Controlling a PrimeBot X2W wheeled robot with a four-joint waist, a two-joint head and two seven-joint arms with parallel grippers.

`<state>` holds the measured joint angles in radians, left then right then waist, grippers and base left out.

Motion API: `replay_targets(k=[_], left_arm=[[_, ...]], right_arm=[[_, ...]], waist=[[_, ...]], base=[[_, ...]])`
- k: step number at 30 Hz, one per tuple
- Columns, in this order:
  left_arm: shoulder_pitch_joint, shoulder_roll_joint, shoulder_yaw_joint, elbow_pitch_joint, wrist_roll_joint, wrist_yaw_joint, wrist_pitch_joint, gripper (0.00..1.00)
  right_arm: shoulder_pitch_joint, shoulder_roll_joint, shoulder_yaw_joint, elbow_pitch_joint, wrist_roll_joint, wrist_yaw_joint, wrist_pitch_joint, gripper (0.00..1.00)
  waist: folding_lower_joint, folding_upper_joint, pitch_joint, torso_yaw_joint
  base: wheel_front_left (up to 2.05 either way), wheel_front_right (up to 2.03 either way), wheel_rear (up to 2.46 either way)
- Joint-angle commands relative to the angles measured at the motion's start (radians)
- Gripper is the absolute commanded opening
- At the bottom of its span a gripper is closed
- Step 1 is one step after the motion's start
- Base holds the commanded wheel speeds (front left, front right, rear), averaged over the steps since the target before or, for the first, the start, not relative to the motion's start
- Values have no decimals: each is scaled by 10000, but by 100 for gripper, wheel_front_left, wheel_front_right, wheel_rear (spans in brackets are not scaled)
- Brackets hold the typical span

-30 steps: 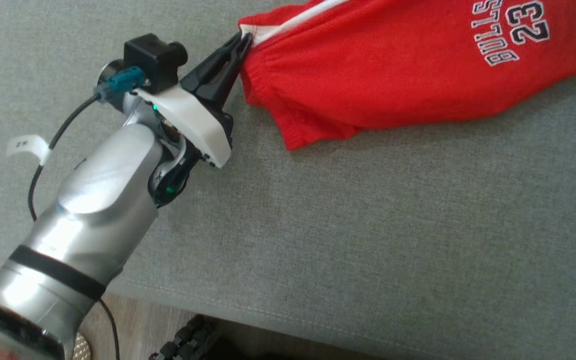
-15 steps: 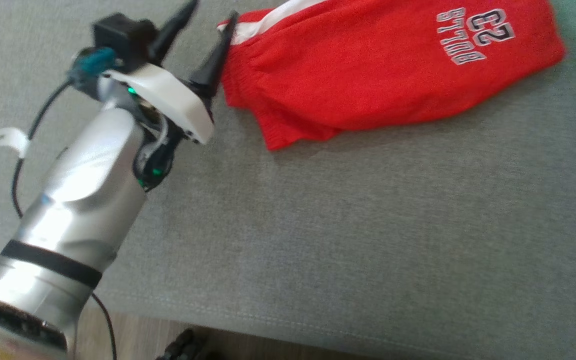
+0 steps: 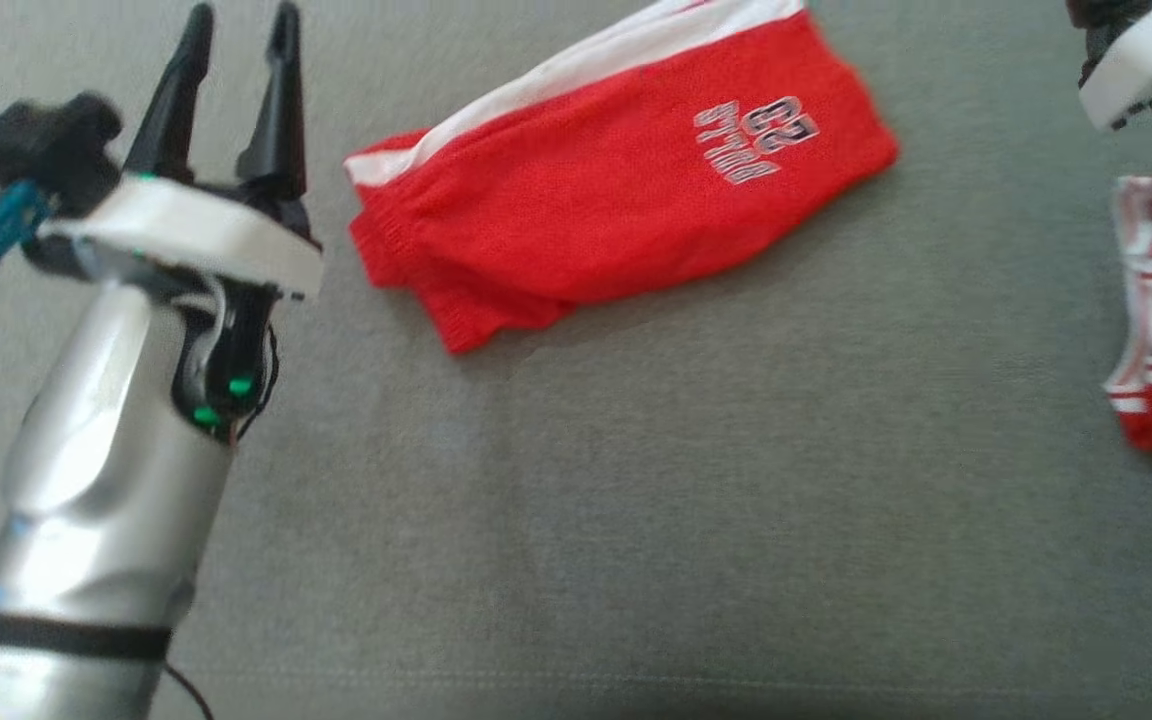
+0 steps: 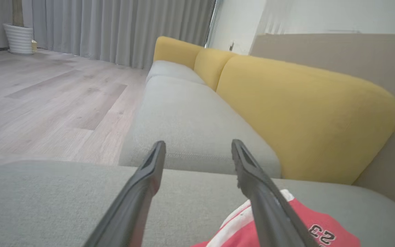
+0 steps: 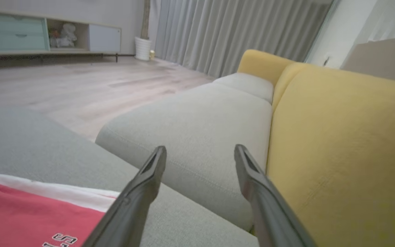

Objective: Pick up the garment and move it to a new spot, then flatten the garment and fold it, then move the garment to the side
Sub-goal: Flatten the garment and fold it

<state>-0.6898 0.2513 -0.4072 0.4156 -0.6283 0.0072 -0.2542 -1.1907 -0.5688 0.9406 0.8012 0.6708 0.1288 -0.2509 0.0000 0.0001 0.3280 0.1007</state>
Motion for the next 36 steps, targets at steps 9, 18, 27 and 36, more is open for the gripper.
replay_targets(k=[9,18,27,36], left_arm=[[2430,-700,1846,-2232,1427,108,-75,100],[4350,-1560,2608,-2215,2575,-416,-76,100],[5510,-1976,3447,-2296,3115,-585,-76,100],[5422,-2008,3236,-2365,2978,-701,-76,100]], right_arm=[[4358,1220,-4922,-2629,-2489,19,-107,100],[8106,3331,-7382,-4460,-4796,19,-108,100],[9843,4561,-8372,-5014,-5508,19,-33,100],[9893,4794,-8573,-5503,-5186,19,487,100]], waist=[[0,-1,-1497,-1016],[0,-1,-2027,-1334],[0,-1,-2181,-1454],[0,-1,-1883,-939]], base=[[0,0,0],[0,0,0],[0,0,0],[0,0,0]])
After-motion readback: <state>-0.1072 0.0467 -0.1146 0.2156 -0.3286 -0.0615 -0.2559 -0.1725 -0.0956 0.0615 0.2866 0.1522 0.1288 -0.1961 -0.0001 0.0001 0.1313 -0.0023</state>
